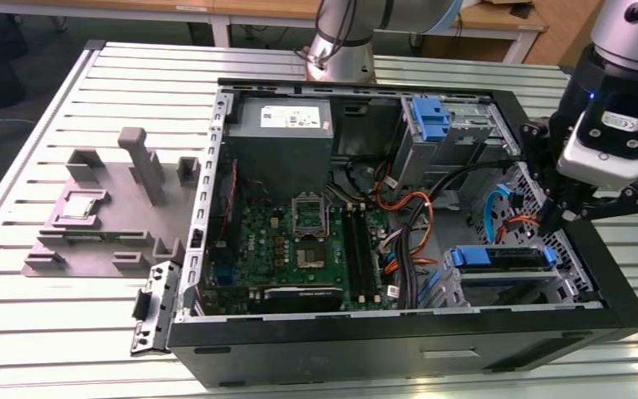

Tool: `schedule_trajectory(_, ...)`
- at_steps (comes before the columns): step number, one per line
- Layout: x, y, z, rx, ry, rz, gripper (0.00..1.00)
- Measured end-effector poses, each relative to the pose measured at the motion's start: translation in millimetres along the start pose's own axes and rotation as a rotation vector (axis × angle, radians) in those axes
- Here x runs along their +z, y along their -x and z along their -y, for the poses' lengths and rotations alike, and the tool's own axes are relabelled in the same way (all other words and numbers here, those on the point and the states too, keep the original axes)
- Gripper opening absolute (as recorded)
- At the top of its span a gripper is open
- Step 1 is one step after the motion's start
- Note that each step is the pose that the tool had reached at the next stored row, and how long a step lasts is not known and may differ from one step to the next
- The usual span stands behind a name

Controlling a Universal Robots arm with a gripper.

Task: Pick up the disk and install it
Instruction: 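Insert the first disk wire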

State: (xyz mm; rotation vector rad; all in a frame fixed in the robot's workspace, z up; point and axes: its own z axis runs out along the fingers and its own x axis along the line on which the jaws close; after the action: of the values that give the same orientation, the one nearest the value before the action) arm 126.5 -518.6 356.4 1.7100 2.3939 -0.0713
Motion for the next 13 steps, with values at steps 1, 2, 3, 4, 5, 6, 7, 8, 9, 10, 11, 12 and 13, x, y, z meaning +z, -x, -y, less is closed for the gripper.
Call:
schedule_trajectory(1,0.2,0.0,0.0,0.019,-0.0040,0.0016,0.16)
schedule_trajectory(2,0.5,-0.1,0.0,0.037,-0.0076,0.0030,0.16)
schedule_trajectory(3,0.8,-0.1,0.1,0.054,-0.0111,0.0041,0.16)
schedule_trajectory(4,1.0,-0.2,0.1,0.071,-0.0148,0.0055,0.16)
schedule_trajectory(5,1.2,-0.2,0.1,0.089,-0.0183,0.0068,0.16)
schedule_trajectory(6,1.4,-0.3,0.1,0.106,-0.0219,0.0081,0.16)
schedule_trajectory(7,1.7,-0.3,0.1,0.126,-0.0259,0.0095,0.16)
schedule_trajectory(8,2.0,-0.4,0.1,0.143,-0.0296,0.0107,0.16)
schedule_trajectory(9,2.2,-0.4,0.1,0.159,-0.0335,0.0118,0.16)
schedule_trajectory(10,2.4,-0.5,0.2,0.175,-0.0374,0.0131,0.16)
schedule_trajectory(11,2.6,-0.5,0.2,0.192,-0.0412,0.0143,0.16)
schedule_trajectory(12,2.6,-0.5,0.2,0.205,-0.0445,0.0151,0.16)
schedule_trajectory(13,2.6,-0.5,0.3,0.214,-0.0464,0.0159,0.16)
